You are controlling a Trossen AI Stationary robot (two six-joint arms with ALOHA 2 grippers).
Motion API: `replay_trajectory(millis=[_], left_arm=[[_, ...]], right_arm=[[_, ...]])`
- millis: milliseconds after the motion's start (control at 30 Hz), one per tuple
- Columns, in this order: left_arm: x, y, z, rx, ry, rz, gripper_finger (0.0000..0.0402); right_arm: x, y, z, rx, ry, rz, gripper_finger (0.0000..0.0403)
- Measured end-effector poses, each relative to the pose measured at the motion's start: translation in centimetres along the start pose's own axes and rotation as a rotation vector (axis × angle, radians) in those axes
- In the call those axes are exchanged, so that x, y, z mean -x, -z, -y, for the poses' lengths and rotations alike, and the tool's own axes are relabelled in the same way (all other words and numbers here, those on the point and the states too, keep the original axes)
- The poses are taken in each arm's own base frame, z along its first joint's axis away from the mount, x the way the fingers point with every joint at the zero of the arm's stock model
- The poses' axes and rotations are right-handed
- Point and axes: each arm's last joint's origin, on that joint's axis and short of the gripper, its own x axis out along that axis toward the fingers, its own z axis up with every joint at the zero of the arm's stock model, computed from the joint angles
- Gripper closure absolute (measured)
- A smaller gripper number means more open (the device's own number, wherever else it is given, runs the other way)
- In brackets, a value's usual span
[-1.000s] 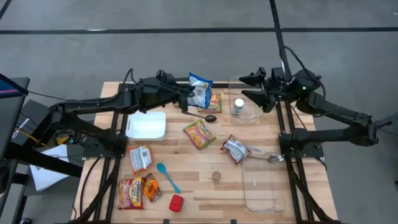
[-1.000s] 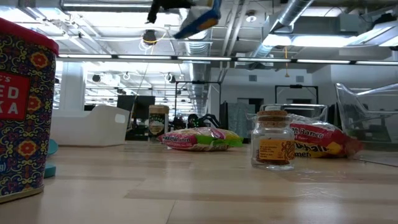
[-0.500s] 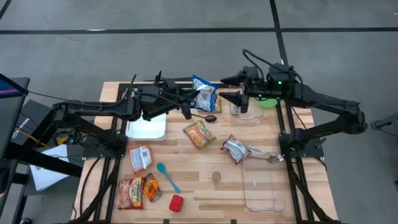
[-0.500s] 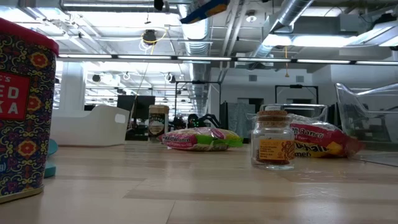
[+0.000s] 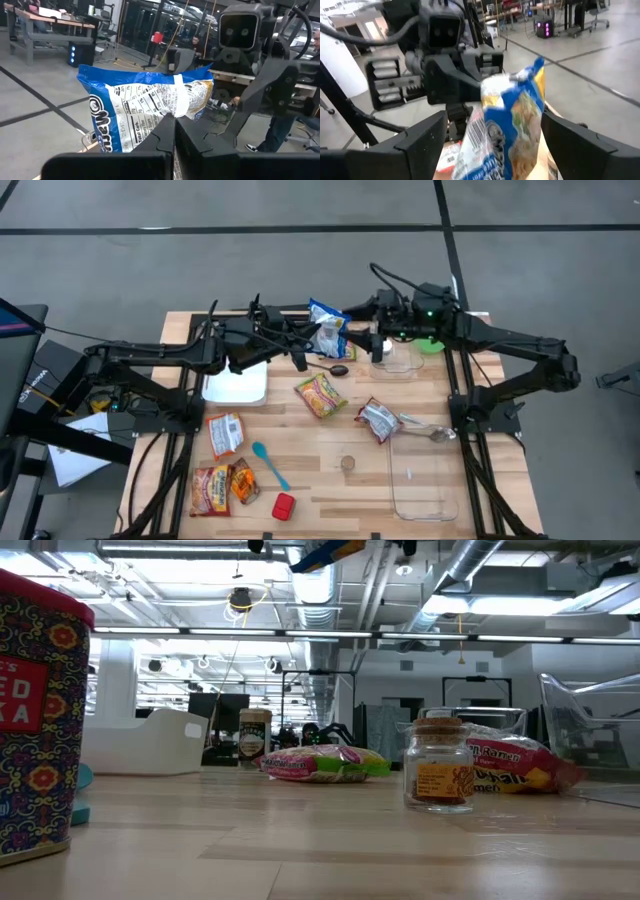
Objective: Pick & Place Food Item
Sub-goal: Put the blue noodle pack into the bottom transparent bin
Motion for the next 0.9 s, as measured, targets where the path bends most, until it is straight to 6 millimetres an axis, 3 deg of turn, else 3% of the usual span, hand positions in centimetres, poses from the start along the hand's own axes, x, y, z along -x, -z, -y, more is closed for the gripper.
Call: replay_trajectory(millis=[700,900], left_arm=[[0.0,0.0,0.01,0.0,0.002,0.0,0.0401],[0.0,0.0,0.01,0.0,0.002,0.0,0.0401]], right_arm=[[-0.14,0.03,0.44,-0.01,0.028,0.002,0.0088],[-0.13,0.02,0.44,-0.014,0.028,0.003,0.0117]])
